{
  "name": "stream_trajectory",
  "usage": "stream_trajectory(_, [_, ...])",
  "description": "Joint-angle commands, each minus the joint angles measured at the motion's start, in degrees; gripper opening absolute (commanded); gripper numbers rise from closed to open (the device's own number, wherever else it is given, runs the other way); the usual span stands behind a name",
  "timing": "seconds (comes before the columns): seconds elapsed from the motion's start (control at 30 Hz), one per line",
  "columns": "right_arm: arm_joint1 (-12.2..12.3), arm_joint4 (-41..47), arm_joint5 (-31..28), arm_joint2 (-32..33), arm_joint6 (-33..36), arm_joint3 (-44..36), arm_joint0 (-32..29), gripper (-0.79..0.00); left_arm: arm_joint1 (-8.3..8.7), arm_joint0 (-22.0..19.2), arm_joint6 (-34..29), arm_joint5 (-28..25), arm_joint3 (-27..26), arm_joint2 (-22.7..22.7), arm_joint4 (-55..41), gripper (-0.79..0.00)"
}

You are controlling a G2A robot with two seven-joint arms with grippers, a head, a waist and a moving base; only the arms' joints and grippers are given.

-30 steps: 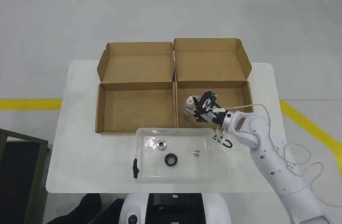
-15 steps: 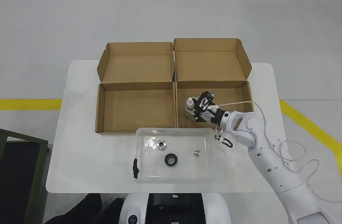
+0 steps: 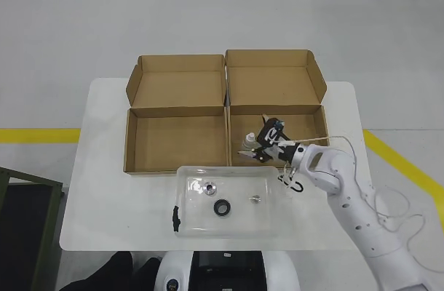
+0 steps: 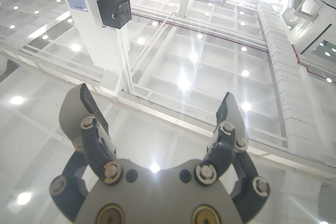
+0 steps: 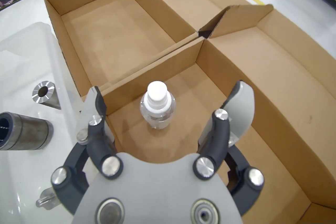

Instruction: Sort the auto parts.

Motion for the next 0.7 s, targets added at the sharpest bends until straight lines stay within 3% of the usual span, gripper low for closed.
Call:
stream_trajectory(0.0, [0.6,-0.1,-1.4,2.2,1.4,-4.7,-2.1,0.000,0.00,0.0,0.0,0.0,0.0,0.0,0.0,0.000])
stream_trajectory(0.23, [2.6,0.3,-11.0,6.1,10.7,-17.5,-9.4,0.000,0.00,0.0,0.0,0.0,0.0,0.0,0.0,0.000])
stream_trajectory(0.43, [3.9,-1.2,-15.0,7.2,17.5,-25.8,-15.8,0.000,0.00,0.0,0.0,0.0,0.0,0.0,0.0,0.000])
stream_trajectory(0.67, [4.8,-4.2,-17.2,6.1,24.7,-29.4,-19.1,0.000,0.00,0.0,0.0,0.0,0.0,0.0,0.0,0.000])
